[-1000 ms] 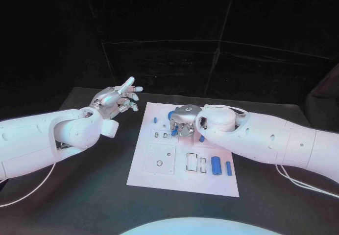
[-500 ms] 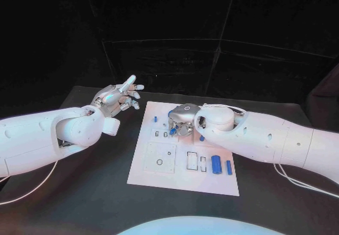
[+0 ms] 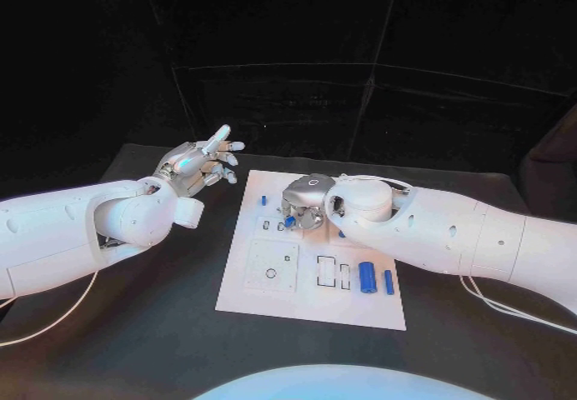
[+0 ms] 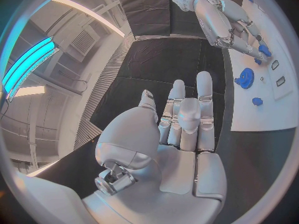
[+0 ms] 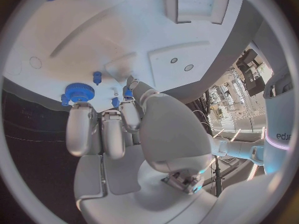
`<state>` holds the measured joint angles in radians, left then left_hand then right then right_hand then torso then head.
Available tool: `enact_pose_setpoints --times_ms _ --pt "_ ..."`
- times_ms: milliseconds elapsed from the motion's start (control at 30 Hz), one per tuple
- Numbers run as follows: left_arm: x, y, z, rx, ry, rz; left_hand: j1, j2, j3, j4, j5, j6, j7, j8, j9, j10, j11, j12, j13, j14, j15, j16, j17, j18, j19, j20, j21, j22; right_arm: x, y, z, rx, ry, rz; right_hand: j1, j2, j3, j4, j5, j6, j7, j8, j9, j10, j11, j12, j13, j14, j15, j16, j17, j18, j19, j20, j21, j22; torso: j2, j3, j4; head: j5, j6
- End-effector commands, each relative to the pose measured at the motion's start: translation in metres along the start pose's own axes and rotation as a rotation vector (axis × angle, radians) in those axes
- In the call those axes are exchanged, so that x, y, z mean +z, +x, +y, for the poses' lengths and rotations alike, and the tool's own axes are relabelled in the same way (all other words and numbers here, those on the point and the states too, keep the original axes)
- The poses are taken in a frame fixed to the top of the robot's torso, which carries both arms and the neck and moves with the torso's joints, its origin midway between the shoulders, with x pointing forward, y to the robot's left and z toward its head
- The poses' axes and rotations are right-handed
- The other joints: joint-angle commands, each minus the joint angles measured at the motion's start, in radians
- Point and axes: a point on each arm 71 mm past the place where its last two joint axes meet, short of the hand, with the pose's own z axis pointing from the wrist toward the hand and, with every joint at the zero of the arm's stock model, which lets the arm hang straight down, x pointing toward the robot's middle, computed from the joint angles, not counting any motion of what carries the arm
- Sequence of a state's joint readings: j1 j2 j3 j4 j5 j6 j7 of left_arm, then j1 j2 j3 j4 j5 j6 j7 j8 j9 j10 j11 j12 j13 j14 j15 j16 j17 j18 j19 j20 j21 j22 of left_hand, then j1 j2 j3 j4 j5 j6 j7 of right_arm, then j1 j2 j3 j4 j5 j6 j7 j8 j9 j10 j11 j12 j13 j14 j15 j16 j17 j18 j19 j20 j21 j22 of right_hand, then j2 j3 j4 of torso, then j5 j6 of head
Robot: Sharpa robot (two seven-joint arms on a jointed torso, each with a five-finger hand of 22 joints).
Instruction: Assemble the parts on the task board
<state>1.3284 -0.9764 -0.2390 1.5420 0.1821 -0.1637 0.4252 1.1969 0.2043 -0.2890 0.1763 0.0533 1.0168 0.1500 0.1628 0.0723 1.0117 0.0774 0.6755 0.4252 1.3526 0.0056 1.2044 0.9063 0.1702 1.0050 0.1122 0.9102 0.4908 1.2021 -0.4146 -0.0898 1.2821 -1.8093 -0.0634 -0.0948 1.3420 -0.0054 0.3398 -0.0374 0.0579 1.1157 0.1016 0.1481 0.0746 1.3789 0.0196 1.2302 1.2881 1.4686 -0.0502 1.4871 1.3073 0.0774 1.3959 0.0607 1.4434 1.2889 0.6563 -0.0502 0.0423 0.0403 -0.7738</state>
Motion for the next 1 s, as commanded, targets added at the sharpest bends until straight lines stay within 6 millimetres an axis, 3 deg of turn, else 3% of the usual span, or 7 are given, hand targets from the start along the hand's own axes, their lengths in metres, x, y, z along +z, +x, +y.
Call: enact_pose_setpoints --times_ms 33,1000 --pt "0.0006 0.0004 -0.0013 0.000 0.005 -0.003 0.009 -0.001 0.000 -0.008 -0.004 -0.002 0.005 -0.001 0.001 -0.005 0.002 -0.004 -0.002 -0.005 0.000 -0.003 0.002 0.014 0.000 0.003 -0.005 -0.001 0.0009 0.0001 -0.0001 -0.054 0.028 0.012 0.000 0.002 -0.003 -0.002 0.001 -0.001 -0.002 0.002 0.005 -0.007 -0.001 -0.003 0.000 0.069 0.001 -0.006 0.113 -0.015 0.000 0.002 0.000 -0.001 0.000 0.0001 0.0024 0.000 -0.002" --pt "0.0016 0.0006 -0.0006 -0.001 -0.002 0.001 0.010 -0.004 -0.003 -0.010 -0.004 -0.004 0.006 -0.002 0.000 -0.004 0.002 -0.006 -0.006 -0.001 0.000 0.001 0.008 0.014 0.003 0.004 -0.006 -0.003 0.0028 0.0048 0.0086 -0.134 0.034 0.042 -0.004 -0.006 -0.009 -0.004 -0.001 -0.001 0.000 0.001 0.003 -0.009 0.001 -0.005 -0.002 0.068 0.003 -0.009 0.108 -0.015 -0.001 0.003 -0.001 -0.002 0.000 0.0005 0.0006 0.004 -0.010"
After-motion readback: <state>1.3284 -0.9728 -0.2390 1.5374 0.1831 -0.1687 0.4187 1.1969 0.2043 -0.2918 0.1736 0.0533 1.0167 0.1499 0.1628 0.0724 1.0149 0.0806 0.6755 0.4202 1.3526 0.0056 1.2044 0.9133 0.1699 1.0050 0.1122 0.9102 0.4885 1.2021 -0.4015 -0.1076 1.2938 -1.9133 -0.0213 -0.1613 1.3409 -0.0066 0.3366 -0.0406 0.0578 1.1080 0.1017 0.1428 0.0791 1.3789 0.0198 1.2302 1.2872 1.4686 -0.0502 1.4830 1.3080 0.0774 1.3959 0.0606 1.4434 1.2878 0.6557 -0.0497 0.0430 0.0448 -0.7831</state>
